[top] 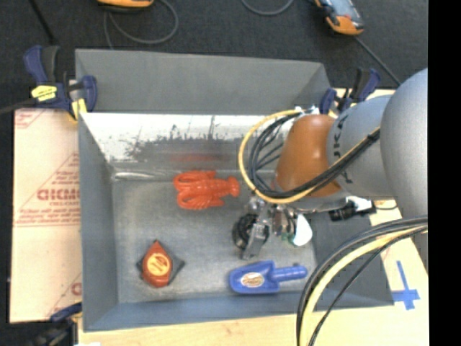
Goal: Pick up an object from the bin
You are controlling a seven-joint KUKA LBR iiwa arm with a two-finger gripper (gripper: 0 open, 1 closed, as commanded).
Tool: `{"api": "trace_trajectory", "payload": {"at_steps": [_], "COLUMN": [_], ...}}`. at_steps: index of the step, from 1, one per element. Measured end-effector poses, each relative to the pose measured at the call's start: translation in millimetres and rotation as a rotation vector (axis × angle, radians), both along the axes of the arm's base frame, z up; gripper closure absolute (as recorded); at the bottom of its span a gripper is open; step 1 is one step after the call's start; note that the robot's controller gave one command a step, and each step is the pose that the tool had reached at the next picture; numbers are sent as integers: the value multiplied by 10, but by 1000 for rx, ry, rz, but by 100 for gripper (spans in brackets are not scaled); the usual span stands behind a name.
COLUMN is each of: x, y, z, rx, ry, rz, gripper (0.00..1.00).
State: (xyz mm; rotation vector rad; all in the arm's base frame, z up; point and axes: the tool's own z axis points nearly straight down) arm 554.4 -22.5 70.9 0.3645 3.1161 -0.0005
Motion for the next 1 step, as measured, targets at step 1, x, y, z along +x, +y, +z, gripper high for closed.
{"api": "trace_trajectory", "payload": {"at_steps": [1], "x": [134], "y": [-9], "z": [477], "rx": [1], "ry": [8], "rz": [2], "gripper": [100]}}
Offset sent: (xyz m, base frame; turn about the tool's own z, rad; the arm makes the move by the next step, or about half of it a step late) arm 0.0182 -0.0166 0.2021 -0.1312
